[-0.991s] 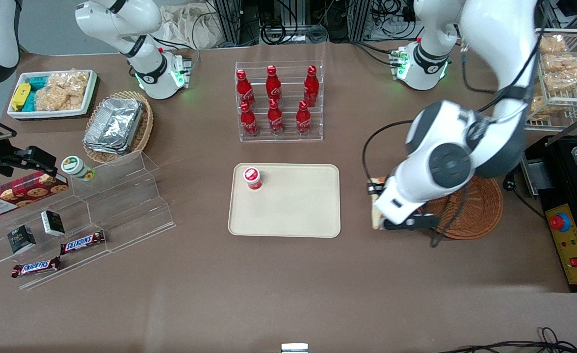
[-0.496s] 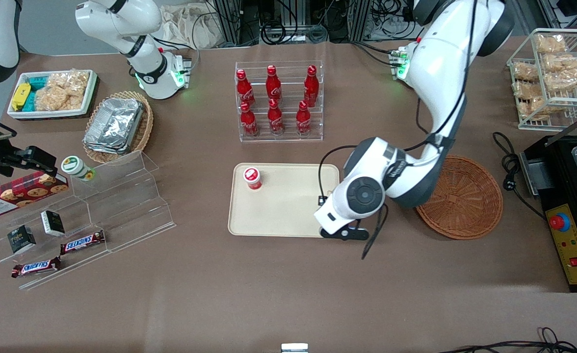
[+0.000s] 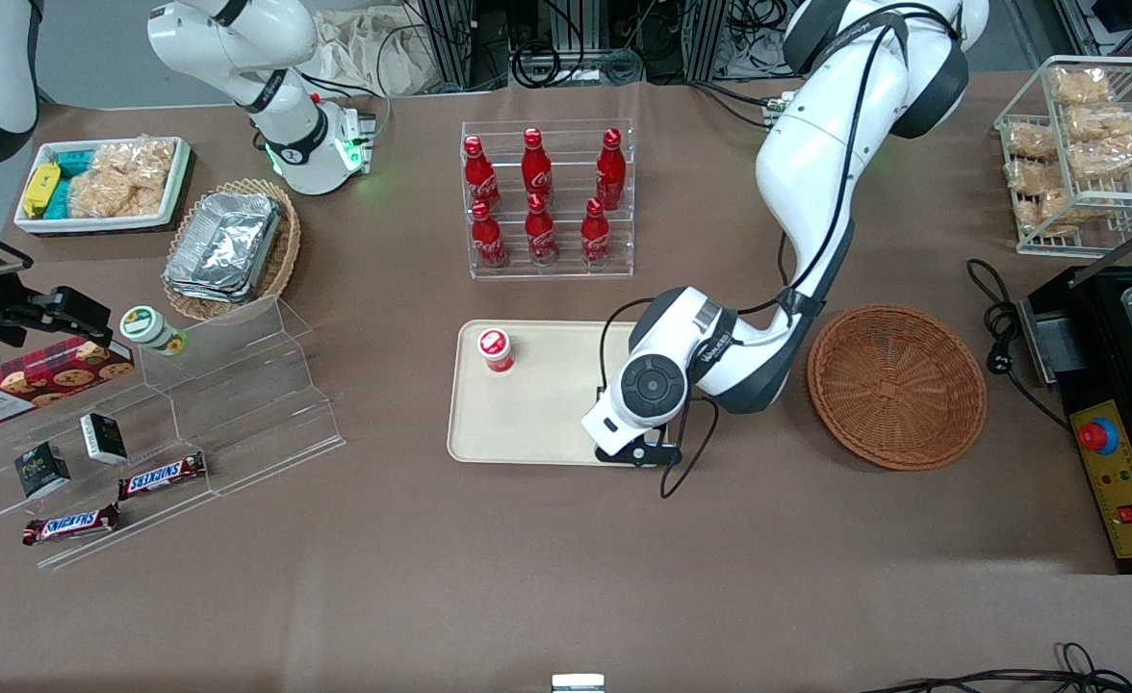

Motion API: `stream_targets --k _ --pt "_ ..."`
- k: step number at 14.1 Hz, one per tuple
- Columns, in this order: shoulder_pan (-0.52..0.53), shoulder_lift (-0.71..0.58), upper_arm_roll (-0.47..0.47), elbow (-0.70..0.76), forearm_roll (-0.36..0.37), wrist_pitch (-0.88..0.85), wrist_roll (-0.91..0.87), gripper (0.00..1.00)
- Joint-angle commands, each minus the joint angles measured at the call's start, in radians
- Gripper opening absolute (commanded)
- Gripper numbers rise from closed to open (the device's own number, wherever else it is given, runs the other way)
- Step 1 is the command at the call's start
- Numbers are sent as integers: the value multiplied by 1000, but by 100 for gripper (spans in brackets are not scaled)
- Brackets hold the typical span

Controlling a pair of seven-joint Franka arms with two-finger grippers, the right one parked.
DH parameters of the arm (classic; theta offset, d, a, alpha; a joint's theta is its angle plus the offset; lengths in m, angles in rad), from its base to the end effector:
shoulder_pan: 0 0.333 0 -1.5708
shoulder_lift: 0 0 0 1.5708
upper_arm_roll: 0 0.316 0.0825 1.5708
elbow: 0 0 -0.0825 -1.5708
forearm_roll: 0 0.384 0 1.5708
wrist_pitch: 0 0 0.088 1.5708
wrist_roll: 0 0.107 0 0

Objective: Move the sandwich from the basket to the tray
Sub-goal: 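Lower the sandwich onto the cream tray and open the left gripper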

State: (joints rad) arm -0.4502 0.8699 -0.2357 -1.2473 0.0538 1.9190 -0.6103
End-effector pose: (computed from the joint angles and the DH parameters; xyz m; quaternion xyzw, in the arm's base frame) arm 0.5948 -0.4275 0.2336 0.9936 -0.0165 -0.1115 0.0017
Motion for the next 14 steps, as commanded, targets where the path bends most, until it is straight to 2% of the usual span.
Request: stream_targets --k 1,5,7,9,11,14 --pt "-2 -22 4 2 15 -5 -43 100" --pt "8 -77 10 3 21 -41 -36 100" --pt "22 -138 18 2 20 -134 -36 100" --pt "82 -219 16 -23 18 -236 -35 100" --pt "135 -337 18 -126 20 -259 -34 100" --pt "194 -542 38 -355 15 -198 -25 100"
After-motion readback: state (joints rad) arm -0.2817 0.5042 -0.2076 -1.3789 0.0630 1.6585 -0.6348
